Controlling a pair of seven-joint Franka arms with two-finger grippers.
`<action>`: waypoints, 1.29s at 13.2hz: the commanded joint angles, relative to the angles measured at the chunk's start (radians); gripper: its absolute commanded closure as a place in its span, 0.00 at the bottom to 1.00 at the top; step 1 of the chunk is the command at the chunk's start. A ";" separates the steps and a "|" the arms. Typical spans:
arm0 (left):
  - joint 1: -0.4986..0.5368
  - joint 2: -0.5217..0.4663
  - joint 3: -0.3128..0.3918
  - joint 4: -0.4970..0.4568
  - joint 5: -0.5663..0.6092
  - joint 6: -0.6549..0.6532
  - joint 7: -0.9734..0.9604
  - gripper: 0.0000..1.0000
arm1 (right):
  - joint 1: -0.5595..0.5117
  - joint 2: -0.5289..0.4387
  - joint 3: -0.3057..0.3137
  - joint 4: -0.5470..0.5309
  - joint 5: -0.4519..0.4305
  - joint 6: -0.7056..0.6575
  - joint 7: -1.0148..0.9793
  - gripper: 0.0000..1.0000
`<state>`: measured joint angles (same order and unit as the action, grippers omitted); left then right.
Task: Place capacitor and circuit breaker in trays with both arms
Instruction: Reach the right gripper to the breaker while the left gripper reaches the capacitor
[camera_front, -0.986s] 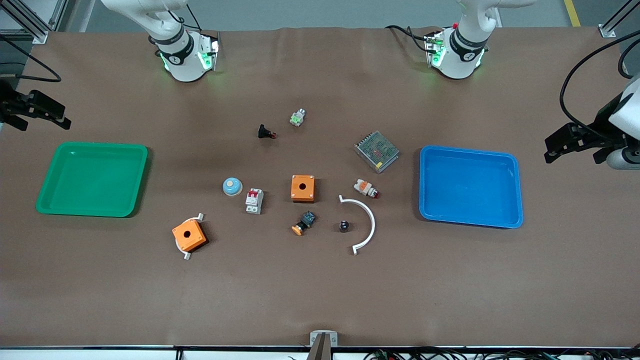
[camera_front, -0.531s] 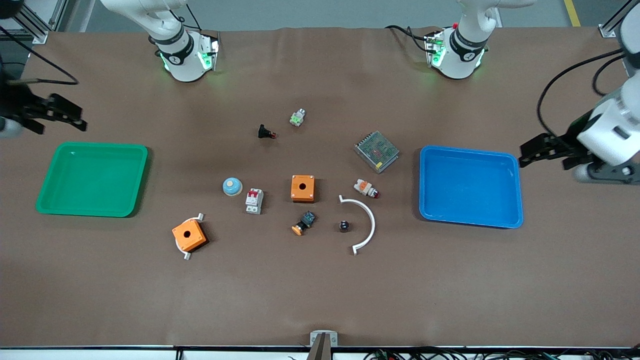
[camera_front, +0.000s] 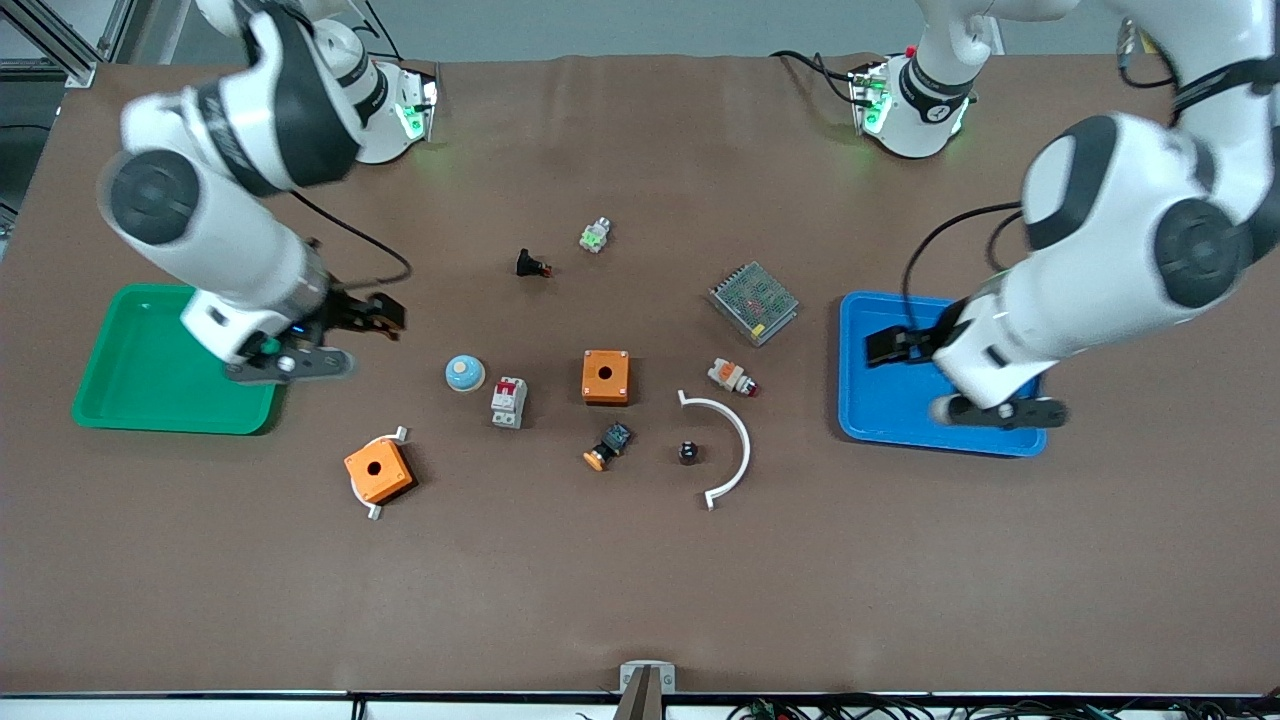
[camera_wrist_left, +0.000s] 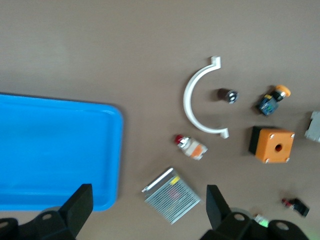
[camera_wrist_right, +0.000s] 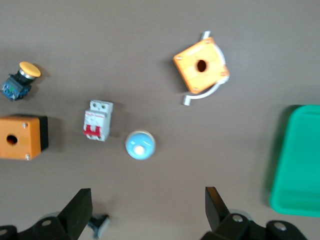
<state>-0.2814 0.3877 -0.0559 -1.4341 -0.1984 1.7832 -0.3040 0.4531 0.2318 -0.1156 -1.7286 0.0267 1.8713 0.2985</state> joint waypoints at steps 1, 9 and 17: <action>-0.079 0.103 0.004 0.034 -0.018 0.131 -0.076 0.00 | 0.080 0.121 -0.012 0.018 0.004 0.107 0.137 0.03; -0.307 0.385 0.089 0.098 0.008 0.522 -0.227 0.00 | 0.124 0.378 -0.010 0.055 0.107 0.333 0.251 0.16; -0.492 0.562 0.269 0.142 0.013 0.674 -0.342 0.00 | 0.128 0.454 0.005 0.080 0.116 0.332 0.249 0.75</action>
<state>-0.7682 0.9163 0.1943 -1.3289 -0.1986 2.4229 -0.6096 0.5776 0.6694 -0.1124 -1.6734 0.1175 2.2132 0.5405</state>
